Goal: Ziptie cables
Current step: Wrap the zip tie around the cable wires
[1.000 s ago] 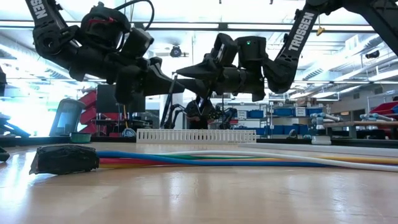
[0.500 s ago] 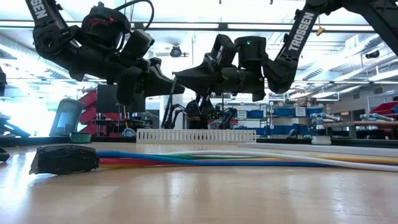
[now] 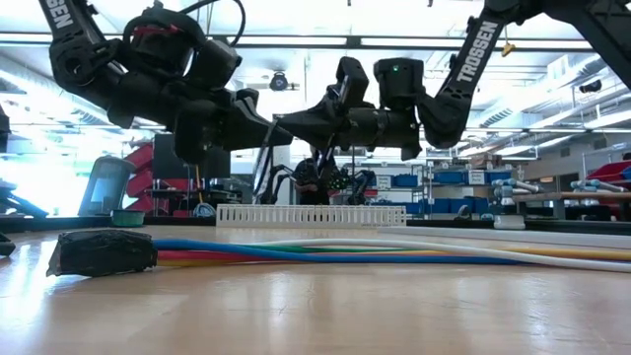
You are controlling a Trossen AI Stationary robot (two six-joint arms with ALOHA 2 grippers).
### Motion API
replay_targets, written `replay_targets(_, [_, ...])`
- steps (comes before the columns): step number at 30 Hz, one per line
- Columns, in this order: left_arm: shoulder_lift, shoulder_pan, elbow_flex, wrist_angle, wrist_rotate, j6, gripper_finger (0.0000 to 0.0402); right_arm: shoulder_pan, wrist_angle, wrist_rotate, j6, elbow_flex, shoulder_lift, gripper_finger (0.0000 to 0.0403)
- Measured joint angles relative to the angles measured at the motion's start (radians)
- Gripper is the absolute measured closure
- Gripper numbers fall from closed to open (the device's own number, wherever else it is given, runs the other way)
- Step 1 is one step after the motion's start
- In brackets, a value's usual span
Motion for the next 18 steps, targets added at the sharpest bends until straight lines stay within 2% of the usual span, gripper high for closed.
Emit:
replay_targets(7, [0.0, -0.011, 0.0, -0.005, 0.021, 0.002, 0.0401, -0.027, 0.008, 0.004, 0.01, 0.0, 0.0, 0.0403])
replay_targets(14, [0.0, -0.008, 0.0, -0.01, -0.023, 0.026, 0.0401, -0.051, 0.008, -0.189, 0.08, 0.0, 0.0, 0.04])
replay_targets(18, [0.0, -0.007, 0.0, -0.008, -0.074, 0.056, 0.0401, -0.058, -0.018, -0.221, 0.082, 0.0, 0.0, 0.0385])
